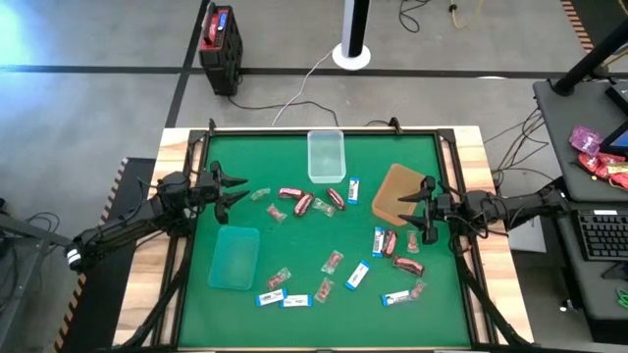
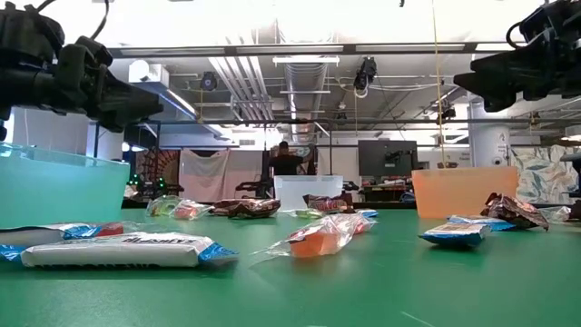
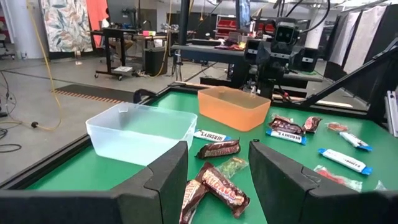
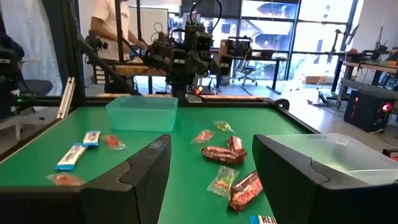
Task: Sort candy by brand, put in halloween buckets
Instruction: Put the brown chocolate into the top transparent bin
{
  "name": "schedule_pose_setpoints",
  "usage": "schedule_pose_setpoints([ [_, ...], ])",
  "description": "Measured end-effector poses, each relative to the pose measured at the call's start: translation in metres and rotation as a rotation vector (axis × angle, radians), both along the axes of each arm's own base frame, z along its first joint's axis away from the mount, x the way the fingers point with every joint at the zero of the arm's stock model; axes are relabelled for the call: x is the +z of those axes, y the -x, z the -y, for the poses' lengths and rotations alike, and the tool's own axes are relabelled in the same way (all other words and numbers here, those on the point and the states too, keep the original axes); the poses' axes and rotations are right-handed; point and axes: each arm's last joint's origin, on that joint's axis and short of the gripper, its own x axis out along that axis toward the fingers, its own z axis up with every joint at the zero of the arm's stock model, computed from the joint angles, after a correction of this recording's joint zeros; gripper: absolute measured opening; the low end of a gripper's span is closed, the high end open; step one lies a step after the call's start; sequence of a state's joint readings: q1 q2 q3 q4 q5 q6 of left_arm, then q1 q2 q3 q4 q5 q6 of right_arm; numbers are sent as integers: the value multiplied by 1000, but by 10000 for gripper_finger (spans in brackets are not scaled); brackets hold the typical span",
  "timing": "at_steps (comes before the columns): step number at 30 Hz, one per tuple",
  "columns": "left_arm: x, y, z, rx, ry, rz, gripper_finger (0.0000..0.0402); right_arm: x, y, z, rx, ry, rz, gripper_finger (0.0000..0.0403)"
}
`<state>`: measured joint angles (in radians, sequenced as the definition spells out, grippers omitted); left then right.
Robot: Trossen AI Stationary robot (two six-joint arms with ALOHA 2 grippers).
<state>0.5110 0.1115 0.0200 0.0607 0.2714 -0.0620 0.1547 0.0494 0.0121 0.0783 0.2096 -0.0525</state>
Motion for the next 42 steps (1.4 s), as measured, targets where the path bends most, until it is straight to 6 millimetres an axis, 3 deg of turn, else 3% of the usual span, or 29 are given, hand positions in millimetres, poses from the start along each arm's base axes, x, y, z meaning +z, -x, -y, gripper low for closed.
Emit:
schedule_pose_setpoints([
  [27,0,0,0,0,1,4,154,5,0,1,-47,-28,53,219],
  [29,6,0,0,0,48,77,154,10,1,4,-105,-172,117,219],
  [32,22,2,1,-30,264,292,154,17,3,7,-163,-481,249,219],
  [36,36,5,3,-96,407,474,154,20,3,8,-191,-518,286,219],
  [42,47,9,6,-146,381,579,154,23,-2,7,-187,-525,299,219],
])
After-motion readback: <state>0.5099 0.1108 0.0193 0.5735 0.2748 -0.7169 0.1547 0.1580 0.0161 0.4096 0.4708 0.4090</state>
